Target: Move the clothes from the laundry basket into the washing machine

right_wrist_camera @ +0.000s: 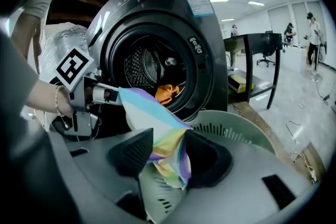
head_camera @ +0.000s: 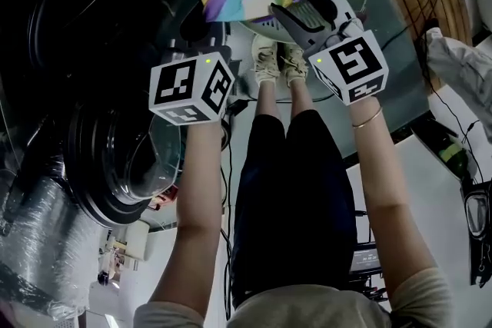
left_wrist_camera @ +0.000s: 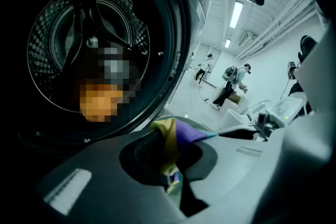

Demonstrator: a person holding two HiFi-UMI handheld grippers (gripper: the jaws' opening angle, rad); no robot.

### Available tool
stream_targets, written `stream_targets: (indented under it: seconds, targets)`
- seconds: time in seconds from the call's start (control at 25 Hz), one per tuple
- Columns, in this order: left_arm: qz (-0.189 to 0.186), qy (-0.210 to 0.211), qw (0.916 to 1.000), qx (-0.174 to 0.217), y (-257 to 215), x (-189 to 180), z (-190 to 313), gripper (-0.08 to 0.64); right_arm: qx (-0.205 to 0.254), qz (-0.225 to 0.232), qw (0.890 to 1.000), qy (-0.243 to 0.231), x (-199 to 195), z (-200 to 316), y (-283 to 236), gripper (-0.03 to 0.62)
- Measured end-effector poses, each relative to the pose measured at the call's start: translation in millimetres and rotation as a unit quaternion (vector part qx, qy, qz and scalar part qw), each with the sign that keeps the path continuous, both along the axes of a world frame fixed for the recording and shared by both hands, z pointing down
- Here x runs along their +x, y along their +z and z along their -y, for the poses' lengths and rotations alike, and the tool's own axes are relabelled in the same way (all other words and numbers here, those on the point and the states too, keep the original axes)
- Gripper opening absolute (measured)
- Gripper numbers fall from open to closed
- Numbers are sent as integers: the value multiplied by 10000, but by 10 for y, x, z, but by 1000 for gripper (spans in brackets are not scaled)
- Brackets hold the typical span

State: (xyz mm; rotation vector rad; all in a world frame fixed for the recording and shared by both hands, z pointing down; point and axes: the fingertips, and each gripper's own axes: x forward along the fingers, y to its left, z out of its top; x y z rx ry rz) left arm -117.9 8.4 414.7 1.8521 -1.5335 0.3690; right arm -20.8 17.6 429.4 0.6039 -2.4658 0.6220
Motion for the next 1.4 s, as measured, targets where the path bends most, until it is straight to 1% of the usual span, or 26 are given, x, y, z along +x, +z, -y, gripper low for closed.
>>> stream_targets:
  seconds: [0.12,0.24,0.32,0.56,0.72,0.8,0.92,1.08,1.16,1.24,1.28,1.4]
  targets:
    - [438,-365,9979,316,-146,-362,157,18,15,109,9999,124,-109,41,-38,167]
    - [687,-1022,9912,481,-188,-737,281,17,-55,79,9999,125,-181,26,5,166]
    - [834,-1339,9858,569,-174,-941,376,17,-167,85,9996,207,-194,22,49,166]
    - [1255,-1838,9721,747,-95,-1440,759,18,-505,12,9981,358,-118,-62,267,166]
    - [1201,-2177,9645,895,-175,-1711,969,18,-726,21,9958,553,-34,-88,375,166]
    - [1277,-2286,9596,1029,-258,-1793,1060,18,-880,121,9935,719,3,-84,400,166]
    - [1466,-2457,9495,1289,-429,-1933,1147,18,-1040,276,9899,918,28,-82,395,166]
    - [1614,-2817,9329,1556,-499,-2105,1235,18,-1054,263,9903,860,41,-112,408,164]
    - [1707,-2985,9262,1547,-397,-2163,1240,18,-1059,251,9911,765,20,-155,413,164]
    - [1851,-3075,9224,1427,-258,-2197,1227,18,-1040,225,9922,656,-20,-200,406,164]
    - [1898,-3097,9223,1321,-185,-2205,1215,18,-1040,226,9924,615,-39,-220,402,164]
    - [1921,-3106,9264,920,17,-2220,1171,18,-1058,248,9925,551,-96,-263,390,164]
